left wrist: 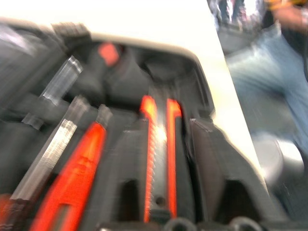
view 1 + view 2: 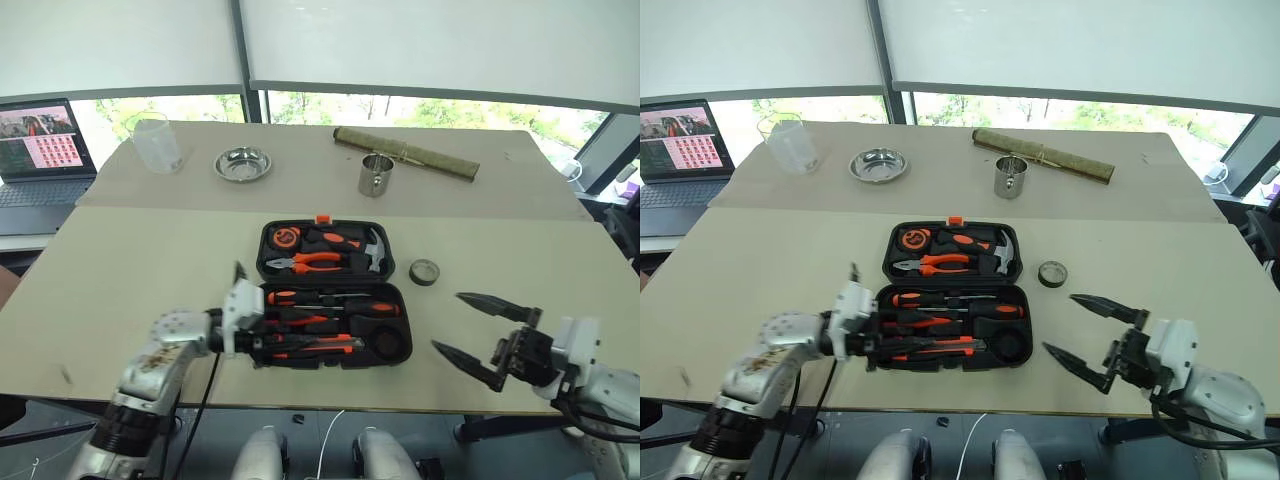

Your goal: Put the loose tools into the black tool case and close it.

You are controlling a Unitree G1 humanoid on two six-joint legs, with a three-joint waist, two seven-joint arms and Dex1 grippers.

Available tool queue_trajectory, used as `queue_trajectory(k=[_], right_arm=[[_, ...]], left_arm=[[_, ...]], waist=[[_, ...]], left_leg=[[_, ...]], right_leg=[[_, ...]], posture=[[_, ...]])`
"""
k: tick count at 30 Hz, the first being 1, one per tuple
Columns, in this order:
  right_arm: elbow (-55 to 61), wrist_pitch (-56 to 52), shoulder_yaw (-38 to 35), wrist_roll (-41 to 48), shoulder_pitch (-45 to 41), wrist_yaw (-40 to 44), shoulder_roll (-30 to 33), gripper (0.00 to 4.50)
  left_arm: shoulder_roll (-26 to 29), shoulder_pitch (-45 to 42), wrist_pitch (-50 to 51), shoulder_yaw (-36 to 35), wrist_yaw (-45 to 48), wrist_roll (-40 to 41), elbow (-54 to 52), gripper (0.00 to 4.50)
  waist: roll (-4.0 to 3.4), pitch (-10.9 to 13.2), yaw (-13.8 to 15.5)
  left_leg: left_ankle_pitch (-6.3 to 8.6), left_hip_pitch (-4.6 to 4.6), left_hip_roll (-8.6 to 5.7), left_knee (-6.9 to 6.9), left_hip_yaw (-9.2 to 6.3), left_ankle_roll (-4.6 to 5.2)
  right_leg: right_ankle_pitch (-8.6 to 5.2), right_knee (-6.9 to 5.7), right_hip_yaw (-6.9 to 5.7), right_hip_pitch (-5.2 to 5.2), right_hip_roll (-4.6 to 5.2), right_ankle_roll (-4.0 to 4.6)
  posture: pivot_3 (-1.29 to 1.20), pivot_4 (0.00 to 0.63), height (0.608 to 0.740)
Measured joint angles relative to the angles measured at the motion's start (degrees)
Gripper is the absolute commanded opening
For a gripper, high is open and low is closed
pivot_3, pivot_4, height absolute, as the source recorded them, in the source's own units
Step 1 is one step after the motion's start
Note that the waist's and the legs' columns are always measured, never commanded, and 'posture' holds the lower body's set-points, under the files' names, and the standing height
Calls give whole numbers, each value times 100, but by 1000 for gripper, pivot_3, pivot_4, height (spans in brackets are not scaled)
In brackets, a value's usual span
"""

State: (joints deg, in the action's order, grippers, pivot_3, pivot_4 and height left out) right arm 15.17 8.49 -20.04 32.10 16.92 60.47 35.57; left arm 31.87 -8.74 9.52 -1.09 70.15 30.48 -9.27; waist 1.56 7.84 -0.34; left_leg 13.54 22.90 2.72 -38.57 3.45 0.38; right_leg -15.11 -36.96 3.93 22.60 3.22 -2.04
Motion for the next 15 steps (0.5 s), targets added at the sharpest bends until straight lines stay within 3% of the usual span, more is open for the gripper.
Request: queue_trajectory(k=[3, 8, 12, 15], right_arm=[[-426, 99, -241, -254, 186, -136, 0, 4500], [-814, -106, -217, -804, -304, -408, 386, 4500], [-1020, -916, 542, -1210, -1704, -305, 1220, 4500], [-1687, -1556, 1624, -1786, -3324, 173, 1590, 4500]], left_arm=[[265, 174, 116, -850, -123, 563, -217, 4450], [796, 526, 241, -1389, 63, 771, -43, 4450], [987, 385, 138, -1422, 356, 692, 347, 4450], [951, 195, 176, -1222, 472, 737, 306, 4450]], waist=[[-1, 1, -13], [-9, 13, -117], [-1, 29, -141], [4, 32, -113]], left_leg=[[1, -2, -1, 3, 1, 2], [1, -14, -3, 3, 12, 2], [-1, -14, 0, 3, 14, 1], [-1, 21, -2, 3, 24, 2]], right_leg=[[-1, 8, 3, -1, 6, -2], [1, 8, 13, 2, 5, -2], [1, 5, 8, 10, -1, 12], [12, 2, 8, 46, -2, 9]], posture=[[0, 150, 740], [0, 150, 740], [0, 150, 740], [0, 150, 740]])
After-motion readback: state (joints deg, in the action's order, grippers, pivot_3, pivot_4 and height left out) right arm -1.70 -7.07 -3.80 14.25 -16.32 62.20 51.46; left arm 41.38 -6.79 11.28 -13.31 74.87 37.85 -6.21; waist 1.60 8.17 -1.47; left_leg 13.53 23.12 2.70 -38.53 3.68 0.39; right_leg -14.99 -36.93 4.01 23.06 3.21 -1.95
